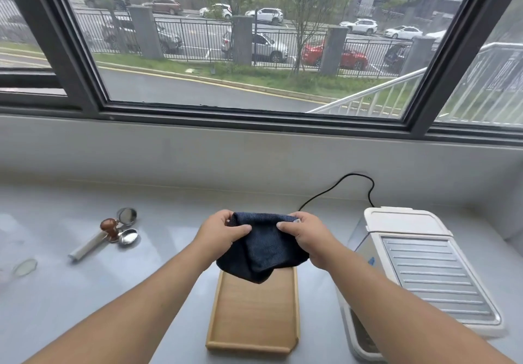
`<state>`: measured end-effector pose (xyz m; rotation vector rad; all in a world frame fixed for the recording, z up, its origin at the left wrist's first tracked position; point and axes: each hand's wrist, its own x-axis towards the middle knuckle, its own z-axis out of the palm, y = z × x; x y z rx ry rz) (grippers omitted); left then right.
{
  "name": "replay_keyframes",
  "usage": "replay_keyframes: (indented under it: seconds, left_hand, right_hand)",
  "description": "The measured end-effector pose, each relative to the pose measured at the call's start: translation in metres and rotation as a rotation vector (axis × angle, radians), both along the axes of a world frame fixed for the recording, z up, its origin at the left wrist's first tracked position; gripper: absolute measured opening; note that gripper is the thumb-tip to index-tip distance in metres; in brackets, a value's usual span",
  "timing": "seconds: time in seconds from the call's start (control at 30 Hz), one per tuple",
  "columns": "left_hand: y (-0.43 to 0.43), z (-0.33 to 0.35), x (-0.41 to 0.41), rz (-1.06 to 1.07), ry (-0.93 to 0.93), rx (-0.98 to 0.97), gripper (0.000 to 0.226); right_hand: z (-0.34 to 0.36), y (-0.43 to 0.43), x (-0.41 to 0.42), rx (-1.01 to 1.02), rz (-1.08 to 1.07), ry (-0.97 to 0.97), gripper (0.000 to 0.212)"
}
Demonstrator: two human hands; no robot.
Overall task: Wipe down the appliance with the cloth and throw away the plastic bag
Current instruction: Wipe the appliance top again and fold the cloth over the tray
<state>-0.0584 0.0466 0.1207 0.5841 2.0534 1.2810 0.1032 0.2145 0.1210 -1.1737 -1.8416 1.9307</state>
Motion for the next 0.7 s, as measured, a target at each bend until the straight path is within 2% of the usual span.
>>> replay_keyframes:
  seconds: [0.23, 0.43, 0.7]
  left_hand:
    - [-0.001, -0.036, 0.001, -0.015, -0.015, -0.049, 0.021]
    - [-0.004, -0.068, 0.001, 0.007, -0.064, -0.082, 0.027]
    - [-0.009, -0.109, 0.004, -0.003, -0.103, -0.167, 0.036]
  right_hand:
    - [-0.037, -0.007, 0.001, -0.063, -0.033, -0.053, 0.042]
    - [-0.068, -0.008, 0.001, -0.073, -0.043, -0.094, 0.025]
    - [-0.106, -0.012, 0.003, -0.071, -0.033, -0.193, 0.023]
